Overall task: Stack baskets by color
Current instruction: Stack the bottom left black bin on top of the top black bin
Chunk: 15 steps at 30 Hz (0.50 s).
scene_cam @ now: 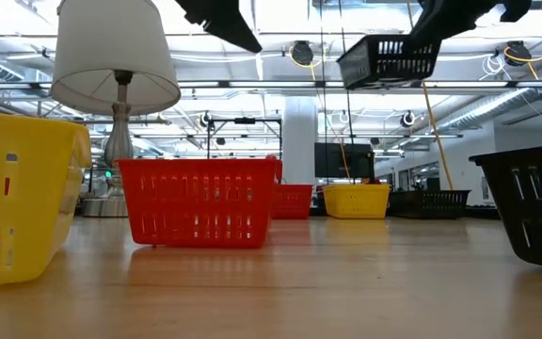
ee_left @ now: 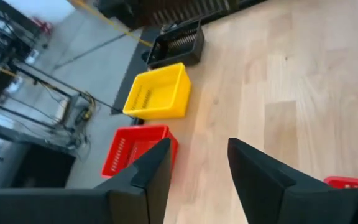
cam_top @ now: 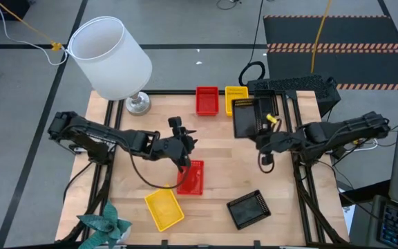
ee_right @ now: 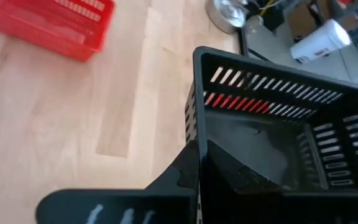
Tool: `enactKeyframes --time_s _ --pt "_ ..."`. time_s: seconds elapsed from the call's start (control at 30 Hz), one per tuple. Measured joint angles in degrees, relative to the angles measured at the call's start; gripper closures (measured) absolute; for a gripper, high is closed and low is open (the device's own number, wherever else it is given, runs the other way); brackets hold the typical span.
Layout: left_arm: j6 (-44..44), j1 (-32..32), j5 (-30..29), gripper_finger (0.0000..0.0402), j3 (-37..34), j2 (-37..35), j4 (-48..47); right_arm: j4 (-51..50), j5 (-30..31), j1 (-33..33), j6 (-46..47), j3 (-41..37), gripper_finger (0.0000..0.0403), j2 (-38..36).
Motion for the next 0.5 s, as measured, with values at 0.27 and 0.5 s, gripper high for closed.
enactKeyframes --time_s 0.27,0.5 --pt "-2.85 1.50 3.09 0.0254 0.00 0.00 -0.74 -6.15 0.14 -1.20 -7.56 0.00 0.0397 -6.76" --pt "-2.99 1.50 3.11 0.0254 0.00 0.00 -0.60 -10.01 0.18 -5.26 -11.04 0.02 0.0397 -12.30"
